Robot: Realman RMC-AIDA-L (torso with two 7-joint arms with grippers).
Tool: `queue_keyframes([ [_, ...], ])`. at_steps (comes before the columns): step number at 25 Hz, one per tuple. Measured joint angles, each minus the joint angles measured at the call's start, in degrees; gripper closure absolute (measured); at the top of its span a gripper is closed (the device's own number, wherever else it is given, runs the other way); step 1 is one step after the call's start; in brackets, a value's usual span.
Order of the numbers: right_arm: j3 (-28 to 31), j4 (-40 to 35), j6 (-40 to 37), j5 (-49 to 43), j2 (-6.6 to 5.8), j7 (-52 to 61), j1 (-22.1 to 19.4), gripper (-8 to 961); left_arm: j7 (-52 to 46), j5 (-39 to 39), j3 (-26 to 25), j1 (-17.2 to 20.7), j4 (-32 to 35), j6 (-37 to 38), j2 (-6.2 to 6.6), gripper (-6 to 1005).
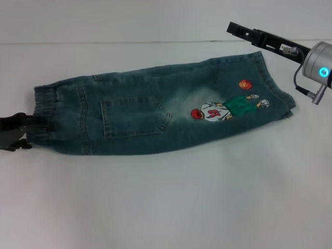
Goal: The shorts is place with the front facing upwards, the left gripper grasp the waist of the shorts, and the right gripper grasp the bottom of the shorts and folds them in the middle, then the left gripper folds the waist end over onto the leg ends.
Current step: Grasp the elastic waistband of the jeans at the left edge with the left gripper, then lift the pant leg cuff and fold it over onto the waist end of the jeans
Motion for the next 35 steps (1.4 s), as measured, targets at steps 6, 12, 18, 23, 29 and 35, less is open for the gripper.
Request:
queue_keyframes([
  [6, 0.8, 0.1, 0.0, 0.0, 0.04, 0.0, -0.2, 57, 1.2, -1.3, 0.1, -0.2, -0.7, -0.3, -0.19, 193],
  [12, 0.9, 0.2, 0.0, 0.1, 0.13, 0.0, -0.5, 68, 3.0, -3.7, 0.1, -0.2, -0.8, -0.3, -0.26, 447],
  [18, 1.0, 0.2, 0.0, 0.1, 0.29, 0.0, -0.6, 80, 3.7, -3.8, 0.2, -0.2, -0.8, 0.1, -0.36, 644],
  [23, 1.1, 0.2, 0.0, 0.1, 0.37, 0.0, -0.6, 90, 4.8, -3.9, 0.1, 0.0, -1.3, 0.1, -0.43, 751],
  [29, 1.1, 0.2, 0.0, 0.1, 0.42, 0.0, -0.6, 102, 7.7, -5.9, -0.3, 0.2, -1.5, 0.8, -0.43, 916],
  [35, 0.9, 0.5, 0.0, 0.1, 0.41, -1.4, -0.6, 113, 12.9, -11.1, -0.7, 1.0, -1.0, 3.6, -0.44, 923],
])
